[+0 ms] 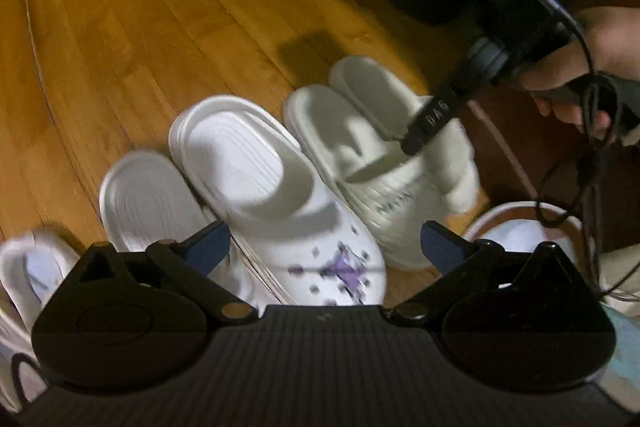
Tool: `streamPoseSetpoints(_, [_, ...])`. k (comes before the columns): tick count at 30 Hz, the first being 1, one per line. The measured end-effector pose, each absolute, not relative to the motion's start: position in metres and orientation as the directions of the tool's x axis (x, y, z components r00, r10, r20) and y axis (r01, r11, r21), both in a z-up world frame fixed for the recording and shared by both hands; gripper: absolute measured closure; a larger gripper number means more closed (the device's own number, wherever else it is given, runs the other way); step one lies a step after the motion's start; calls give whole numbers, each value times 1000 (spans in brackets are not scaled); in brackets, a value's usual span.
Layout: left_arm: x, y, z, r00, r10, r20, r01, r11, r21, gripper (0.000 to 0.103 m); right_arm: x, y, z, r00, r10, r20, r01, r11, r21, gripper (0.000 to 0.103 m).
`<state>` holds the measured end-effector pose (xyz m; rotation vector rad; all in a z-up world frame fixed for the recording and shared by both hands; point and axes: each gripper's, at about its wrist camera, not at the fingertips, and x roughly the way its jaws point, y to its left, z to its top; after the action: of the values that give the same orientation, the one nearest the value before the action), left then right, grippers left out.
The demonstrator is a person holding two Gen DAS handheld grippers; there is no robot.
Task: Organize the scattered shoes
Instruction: 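Lower the right gripper onto the white NEON slides and close on both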
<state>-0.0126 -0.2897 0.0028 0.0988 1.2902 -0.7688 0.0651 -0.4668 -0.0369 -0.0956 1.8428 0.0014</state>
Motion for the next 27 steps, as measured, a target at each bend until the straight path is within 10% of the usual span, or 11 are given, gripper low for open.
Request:
streamPoseSetpoints(18, [23,-373,-49,109,-399,-910,733,650,-198,0,78,-491,-97,-488,-5,-873,-108,993,55,56])
streamPoseSetpoints(27, [24,-368,-42,123,-442,-888,769,608,-197,0,83,-472,-91,-496,-63,-866,-141,990,9,83])
